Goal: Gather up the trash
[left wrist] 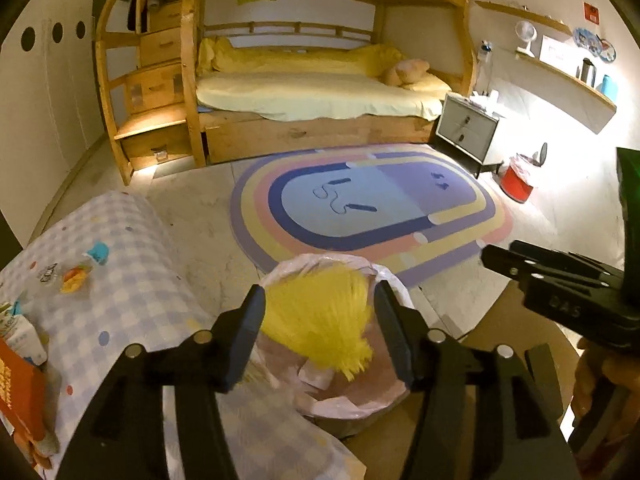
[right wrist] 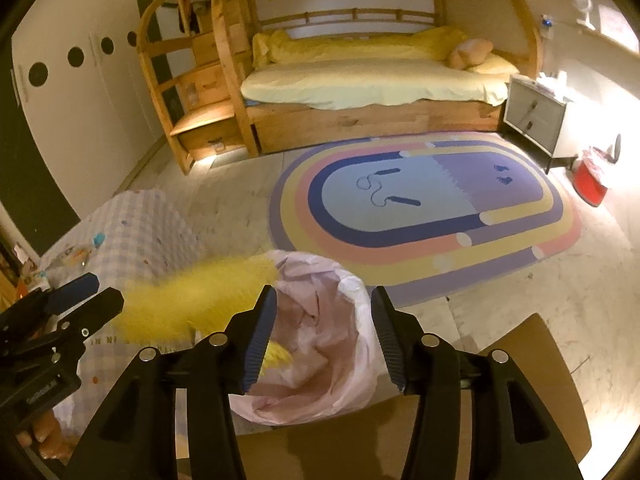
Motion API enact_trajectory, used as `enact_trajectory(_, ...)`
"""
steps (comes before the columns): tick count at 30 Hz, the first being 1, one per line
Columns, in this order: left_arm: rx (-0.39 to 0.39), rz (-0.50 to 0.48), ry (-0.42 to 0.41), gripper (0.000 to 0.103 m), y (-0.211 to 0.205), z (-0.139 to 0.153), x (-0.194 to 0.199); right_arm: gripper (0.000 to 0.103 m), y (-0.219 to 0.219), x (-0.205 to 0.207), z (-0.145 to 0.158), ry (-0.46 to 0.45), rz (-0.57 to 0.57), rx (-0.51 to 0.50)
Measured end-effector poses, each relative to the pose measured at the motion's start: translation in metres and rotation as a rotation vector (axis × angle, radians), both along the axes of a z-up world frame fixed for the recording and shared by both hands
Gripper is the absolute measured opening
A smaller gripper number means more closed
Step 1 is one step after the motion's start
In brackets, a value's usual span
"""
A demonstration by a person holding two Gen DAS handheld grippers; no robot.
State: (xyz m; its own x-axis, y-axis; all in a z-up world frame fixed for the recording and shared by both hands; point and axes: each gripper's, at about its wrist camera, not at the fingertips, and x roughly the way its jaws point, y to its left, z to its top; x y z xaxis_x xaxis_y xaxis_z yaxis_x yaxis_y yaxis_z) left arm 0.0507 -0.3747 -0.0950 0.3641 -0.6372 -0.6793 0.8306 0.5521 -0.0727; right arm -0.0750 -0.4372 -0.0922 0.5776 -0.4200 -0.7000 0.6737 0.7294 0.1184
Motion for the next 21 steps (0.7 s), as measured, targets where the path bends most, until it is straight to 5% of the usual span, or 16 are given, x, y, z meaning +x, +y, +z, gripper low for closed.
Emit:
enact_trajectory(7,0.007,0.112,-0.056,0.059,0.057,0.013,-0.001,0.051,0.024,0.005,0.02,-0.052,0.059,-0.011)
enact_trajectory(15,0.037,0.331,-0.085,0.07,0.163,0.026,0.013,0.051,0.091,0.057,0.029,-0.066,0.262,-0.004)
enact_trajectory(21,0.044,0.511,-0.089,0.079,0.241,0.031,0.033,0.064,0.143,0.105,0.031,-0.063,0.441,-0.018)
